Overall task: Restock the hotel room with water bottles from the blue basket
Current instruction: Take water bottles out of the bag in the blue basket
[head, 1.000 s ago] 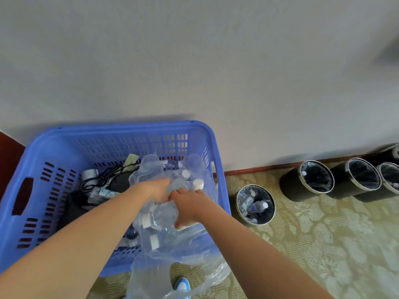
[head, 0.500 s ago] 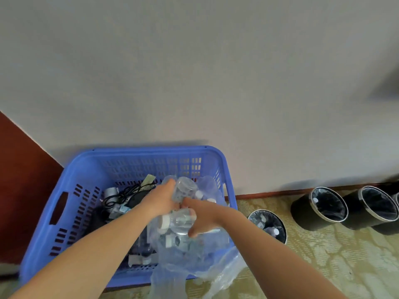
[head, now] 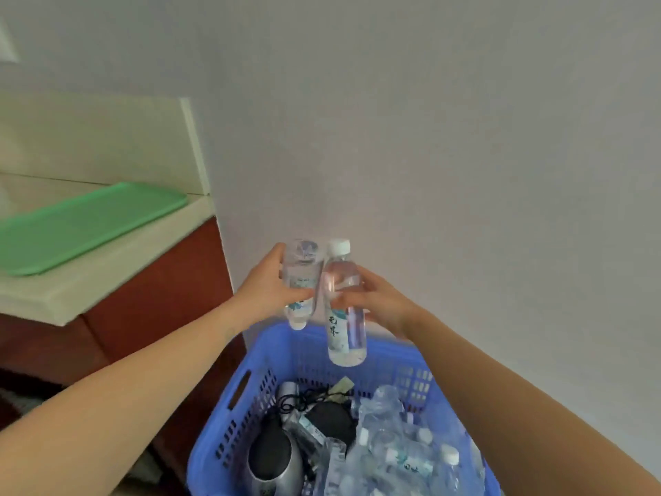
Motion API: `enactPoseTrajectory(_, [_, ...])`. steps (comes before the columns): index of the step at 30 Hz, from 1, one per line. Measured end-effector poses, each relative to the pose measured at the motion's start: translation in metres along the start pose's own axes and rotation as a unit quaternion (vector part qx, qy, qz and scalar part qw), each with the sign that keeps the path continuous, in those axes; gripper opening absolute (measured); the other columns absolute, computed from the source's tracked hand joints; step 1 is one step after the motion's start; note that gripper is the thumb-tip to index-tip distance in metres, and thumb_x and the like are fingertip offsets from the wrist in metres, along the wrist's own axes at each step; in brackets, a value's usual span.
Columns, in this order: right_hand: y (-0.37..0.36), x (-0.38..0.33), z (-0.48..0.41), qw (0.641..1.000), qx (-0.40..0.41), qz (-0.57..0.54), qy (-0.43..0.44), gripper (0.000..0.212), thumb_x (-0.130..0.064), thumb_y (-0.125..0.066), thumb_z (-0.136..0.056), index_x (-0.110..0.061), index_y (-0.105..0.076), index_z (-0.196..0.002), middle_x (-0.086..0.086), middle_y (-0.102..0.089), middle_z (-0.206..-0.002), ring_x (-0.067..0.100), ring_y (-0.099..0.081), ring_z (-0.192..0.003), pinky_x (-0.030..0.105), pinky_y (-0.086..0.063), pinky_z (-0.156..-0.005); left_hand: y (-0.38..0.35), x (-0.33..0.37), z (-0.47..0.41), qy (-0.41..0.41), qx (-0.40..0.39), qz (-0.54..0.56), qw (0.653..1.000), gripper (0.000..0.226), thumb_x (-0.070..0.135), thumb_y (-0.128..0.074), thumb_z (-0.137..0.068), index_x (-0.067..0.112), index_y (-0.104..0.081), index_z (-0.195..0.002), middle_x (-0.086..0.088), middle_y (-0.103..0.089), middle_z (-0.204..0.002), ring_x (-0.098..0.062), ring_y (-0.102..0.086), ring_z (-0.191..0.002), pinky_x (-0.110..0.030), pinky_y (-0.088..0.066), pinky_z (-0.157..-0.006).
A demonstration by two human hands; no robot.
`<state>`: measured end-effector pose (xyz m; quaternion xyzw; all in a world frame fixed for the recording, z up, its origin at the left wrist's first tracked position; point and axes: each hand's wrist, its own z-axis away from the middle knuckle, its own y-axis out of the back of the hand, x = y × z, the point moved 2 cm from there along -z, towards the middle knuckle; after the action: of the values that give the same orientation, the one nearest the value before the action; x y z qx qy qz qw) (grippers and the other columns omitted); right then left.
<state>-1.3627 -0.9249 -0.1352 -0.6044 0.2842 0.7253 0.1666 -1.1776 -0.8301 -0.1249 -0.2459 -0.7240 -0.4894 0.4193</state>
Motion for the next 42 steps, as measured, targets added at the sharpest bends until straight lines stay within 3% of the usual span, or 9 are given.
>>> enactPoseTrajectory(5, [-0.059, -0.096, -0.05, 0.994, 0.0, -0.049, 0.097, 0.037, -0.027, -0.075, -0.084, -0.016, -0.061, -0.117, -0.002, -0.073, -0.097, 0.019, -0.071, -0.087, 0.042, -0.055, -0.085, 0.112, 0.026, 0.007, -0.04, 0.164, 0.048, 0.984, 0.06, 0.02, -0.087, -0.07, 0.043, -0.049, -0.11, 0.026, -0.062, -0.1, 0.013, -0.063, -0.08, -0.011, -0.05, -0.067])
enactPoseTrajectory(11, [-0.142, -0.192, -0.099, 0.983, 0.003, -0.046, 0.18, 0.05, -0.024, -0.082, -0.078, -0.013, -0.058, -0.121, 0.003, -0.072, -0.106, 0.006, -0.071, -0.075, 0.016, -0.051, -0.061, 0.242, 0.037, 0.005, -0.062, 0.236, -0.033, 0.969, 0.054, 0.025, -0.086, -0.071, 0.024, -0.053, -0.115, 0.011, -0.061, -0.118, -0.011, -0.065, -0.092, -0.033, -0.056, -0.079])
enactPoseTrajectory(15, [-0.193, -0.223, -0.136, 0.979, 0.021, -0.046, 0.198, 0.056, -0.022, -0.083, -0.078, -0.006, -0.052, -0.122, 0.011, -0.069, -0.107, 0.019, -0.071, -0.086, 0.02, -0.051, -0.065, 0.305, 0.024, 0.013, -0.138, 0.26, -0.12, 0.948, 0.056, 0.023, -0.085, -0.072, 0.028, -0.05, -0.116, 0.006, -0.063, -0.115, -0.018, -0.061, -0.106, -0.039, -0.051, -0.09])
enactPoseTrajectory(19, [-0.235, -0.234, -0.183, 0.981, 0.039, -0.061, 0.18, 0.05, -0.02, -0.081, -0.078, -0.009, -0.053, -0.117, 0.018, -0.066, -0.118, 0.036, -0.067, -0.105, 0.043, -0.054, -0.09, 0.348, -0.002, 0.021, -0.249, 0.245, -0.45, 0.822, 0.077, 0.02, -0.089, -0.062, 0.019, -0.049, -0.127, -0.013, -0.053, -0.118, -0.034, -0.053, -0.114, -0.063, -0.018, -0.115])
enactPoseTrajectory(24, [-0.276, -0.238, -0.227, 0.98, 0.053, -0.063, 0.179, 0.052, -0.028, -0.083, -0.076, -0.015, -0.053, -0.116, 0.011, -0.067, -0.115, 0.029, -0.067, -0.104, 0.031, -0.048, -0.073, 0.387, -0.027, 0.016, -0.283, 0.155, -0.673, 0.666, 0.078, 0.015, -0.091, -0.048, 0.028, -0.062, -0.12, -0.021, -0.061, -0.109, -0.037, -0.063, -0.096, -0.047, -0.038, -0.098])
enactPoseTrajectory(29, [-0.306, -0.24, -0.255, 0.981, 0.04, -0.041, 0.187, 0.053, -0.024, -0.085, -0.074, -0.016, -0.055, -0.117, 0.004, -0.068, -0.108, 0.023, -0.066, -0.1, 0.034, -0.051, -0.087, 0.42, -0.055, 0.001, -0.309, 0.055, -0.808, 0.5, 0.047, 0.001, -0.068, -0.072, 0.031, -0.062, -0.107, -0.007, -0.065, -0.1, -0.028, -0.063, -0.096, -0.041, -0.046, -0.098])
enactPoseTrajectory(33, [-0.327, -0.236, -0.268, 0.982, 0.05, -0.026, 0.179, 0.058, -0.022, -0.084, -0.074, -0.015, -0.055, -0.124, 0.004, -0.066, -0.114, 0.022, -0.064, -0.103, 0.038, -0.052, -0.091, 0.419, -0.071, -0.012, -0.264, -0.002, -0.853, 0.45, 0.034, 0.019, -0.074, -0.073, 0.042, -0.068, -0.096, 0.005, -0.066, -0.095, -0.021, -0.063, -0.102, -0.045, -0.037, -0.11])
enactPoseTrajectory(38, [-0.335, -0.229, -0.275, 0.983, 0.051, -0.006, 0.175, 0.046, -0.022, -0.083, -0.076, -0.019, -0.057, -0.114, -0.005, -0.066, -0.104, 0.014, -0.063, -0.096, 0.021, -0.046, -0.071, 0.415, -0.097, -0.024, -0.129, -0.07, -0.878, 0.456, 0.042, 0.01, -0.052, -0.094, 0.036, -0.055, -0.127, -0.007, -0.051, -0.129, -0.032, -0.036, -0.133, -0.055, 0.02, -0.109])
enactPoseTrajectory(42, [-0.334, -0.225, -0.276, 0.984, 0.047, 0.017, 0.169, 0.042, -0.022, -0.08, -0.079, -0.019, -0.057, -0.114, -0.003, -0.066, -0.105, 0.011, -0.063, -0.093, 0.02, -0.045, -0.069, 0.408, -0.106, -0.026, -0.099, -0.098, -0.892, 0.431, 0.044, 0.016, -0.059, -0.093, 0.037, -0.052, -0.132, -0.006, -0.051, -0.132, -0.032, -0.034, -0.136, -0.06, 0.017, -0.109])
